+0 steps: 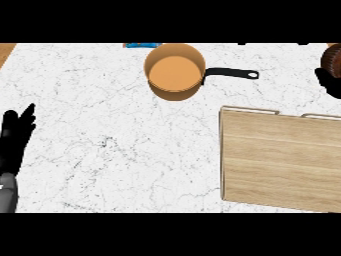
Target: Pick the cupcake from the tray and place it in the pot
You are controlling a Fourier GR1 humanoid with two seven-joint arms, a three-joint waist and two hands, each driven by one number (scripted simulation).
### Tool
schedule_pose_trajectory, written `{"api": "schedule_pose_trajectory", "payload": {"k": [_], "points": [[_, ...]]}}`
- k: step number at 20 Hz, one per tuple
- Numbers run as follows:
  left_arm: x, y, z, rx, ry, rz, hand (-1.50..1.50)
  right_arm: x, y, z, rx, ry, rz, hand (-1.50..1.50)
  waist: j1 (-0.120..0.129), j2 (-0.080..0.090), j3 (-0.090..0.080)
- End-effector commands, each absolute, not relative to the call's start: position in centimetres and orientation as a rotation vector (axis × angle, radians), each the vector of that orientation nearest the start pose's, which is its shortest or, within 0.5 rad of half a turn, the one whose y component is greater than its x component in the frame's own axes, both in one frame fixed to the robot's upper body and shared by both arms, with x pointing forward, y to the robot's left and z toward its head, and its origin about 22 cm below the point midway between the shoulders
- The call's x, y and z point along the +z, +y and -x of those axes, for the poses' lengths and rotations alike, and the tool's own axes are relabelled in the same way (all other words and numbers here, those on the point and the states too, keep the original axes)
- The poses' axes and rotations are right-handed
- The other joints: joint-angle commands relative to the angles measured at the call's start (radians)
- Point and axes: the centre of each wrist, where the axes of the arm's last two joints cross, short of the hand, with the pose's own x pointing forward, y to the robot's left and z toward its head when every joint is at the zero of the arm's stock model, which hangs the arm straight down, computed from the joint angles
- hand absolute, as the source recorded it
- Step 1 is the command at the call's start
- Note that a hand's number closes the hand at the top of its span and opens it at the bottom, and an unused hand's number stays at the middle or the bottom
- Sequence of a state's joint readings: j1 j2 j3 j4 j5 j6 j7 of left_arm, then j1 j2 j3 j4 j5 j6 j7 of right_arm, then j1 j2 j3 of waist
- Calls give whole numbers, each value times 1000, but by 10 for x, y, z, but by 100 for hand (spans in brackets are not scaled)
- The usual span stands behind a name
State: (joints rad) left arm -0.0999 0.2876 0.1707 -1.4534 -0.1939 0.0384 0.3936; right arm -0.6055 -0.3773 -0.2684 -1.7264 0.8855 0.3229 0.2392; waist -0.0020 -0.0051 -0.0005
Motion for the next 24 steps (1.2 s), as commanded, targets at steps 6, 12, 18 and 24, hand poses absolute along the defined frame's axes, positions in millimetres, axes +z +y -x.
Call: {"api": "schedule_pose_trajectory", "payload": {"k": [6,12,18,24], "points": [[32,308,-271,-108,-1169,-523,0,342,-229,-309,672,-1858,1170,150,14,5,-1],[27,336,-271,-117,-1165,-524,0,366,-164,-324,756,-1806,1055,150,17,6,-1],[30,318,-276,-108,-1167,-520,0,362,-124,-368,765,-1701,986,150,21,9,-1],[27,330,-268,-119,-1161,-529,0,336,-102,-403,842,-1648,931,150,21,9,0]]}}
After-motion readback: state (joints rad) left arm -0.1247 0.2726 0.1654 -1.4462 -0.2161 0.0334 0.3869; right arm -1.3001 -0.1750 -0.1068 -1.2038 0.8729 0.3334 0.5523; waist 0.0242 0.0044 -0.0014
